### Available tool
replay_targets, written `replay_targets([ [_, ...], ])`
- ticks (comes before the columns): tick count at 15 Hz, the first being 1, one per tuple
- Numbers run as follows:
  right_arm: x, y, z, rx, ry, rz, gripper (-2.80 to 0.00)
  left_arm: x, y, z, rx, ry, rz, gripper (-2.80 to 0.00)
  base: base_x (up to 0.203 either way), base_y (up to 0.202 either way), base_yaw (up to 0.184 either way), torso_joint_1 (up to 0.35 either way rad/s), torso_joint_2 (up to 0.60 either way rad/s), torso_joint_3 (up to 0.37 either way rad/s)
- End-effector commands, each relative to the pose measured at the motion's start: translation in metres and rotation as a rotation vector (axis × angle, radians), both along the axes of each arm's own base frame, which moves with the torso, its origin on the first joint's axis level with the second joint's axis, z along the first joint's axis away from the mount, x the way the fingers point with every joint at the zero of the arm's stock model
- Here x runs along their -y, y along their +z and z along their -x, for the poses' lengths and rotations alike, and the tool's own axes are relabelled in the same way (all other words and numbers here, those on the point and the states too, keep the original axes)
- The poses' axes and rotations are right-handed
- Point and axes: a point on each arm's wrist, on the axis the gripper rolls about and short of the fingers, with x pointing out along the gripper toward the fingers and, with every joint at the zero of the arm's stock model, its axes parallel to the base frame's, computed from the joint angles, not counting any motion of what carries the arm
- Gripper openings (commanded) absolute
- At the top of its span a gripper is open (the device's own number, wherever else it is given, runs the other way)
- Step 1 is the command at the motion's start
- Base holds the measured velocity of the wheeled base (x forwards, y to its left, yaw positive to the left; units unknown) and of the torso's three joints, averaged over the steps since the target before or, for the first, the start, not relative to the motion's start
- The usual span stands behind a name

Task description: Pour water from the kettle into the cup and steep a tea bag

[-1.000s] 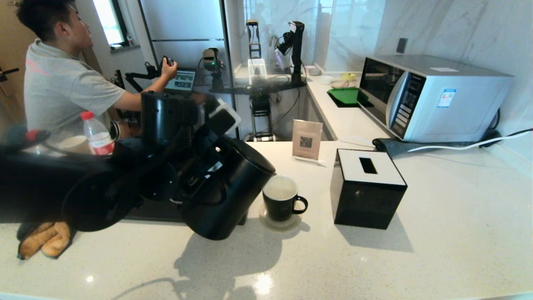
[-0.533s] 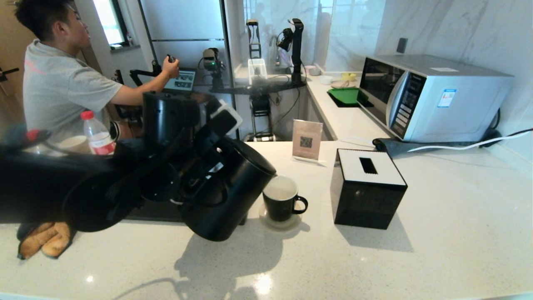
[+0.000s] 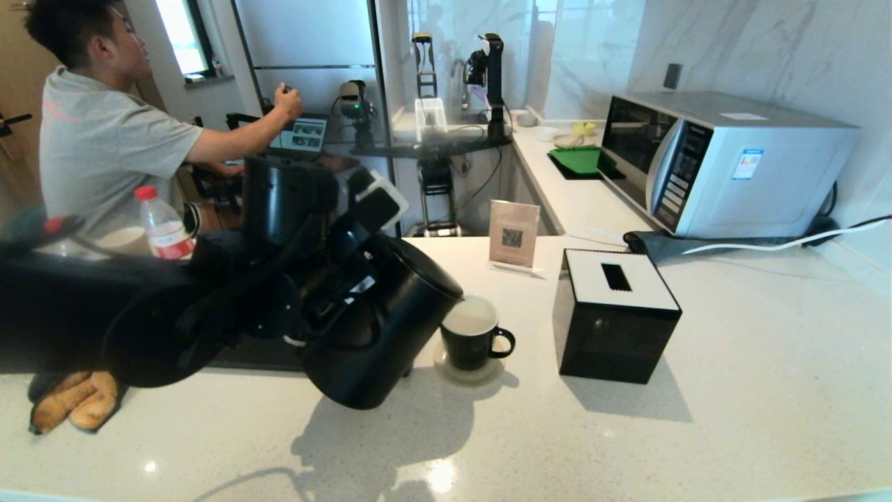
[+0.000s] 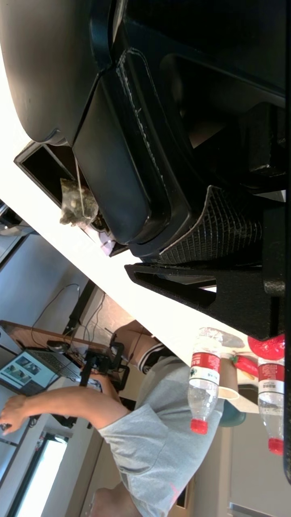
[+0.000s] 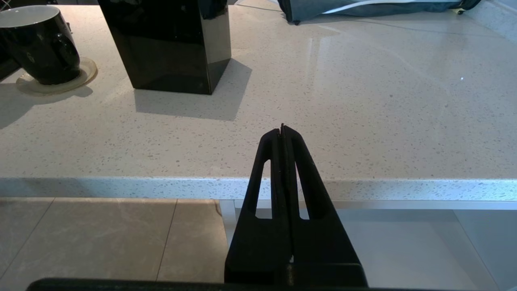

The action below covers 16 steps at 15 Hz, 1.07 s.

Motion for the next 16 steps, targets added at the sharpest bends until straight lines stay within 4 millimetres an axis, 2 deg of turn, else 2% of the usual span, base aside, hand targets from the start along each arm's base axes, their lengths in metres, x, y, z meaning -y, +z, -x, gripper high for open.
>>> replay_targets([
  [1, 0.0000, -0.0003, -0.0002, -0.003, 0.000, 0.000, -2.80, 0.0000, 0.0008, 0.0008, 0.001, 0.001, -0.005, -2.80, 0.000, 0.000, 0.000, 0.000, 0.00, 0.000],
  [16, 0.0000, 0.0001, -0.0001, -0.001, 0.000, 0.000, -2.80, 0.0009, 0.0048, 0.0022, 0.001, -0.014, -0.046, -2.80, 0.000, 0.000, 0.000, 0.000, 0.00, 0.000],
])
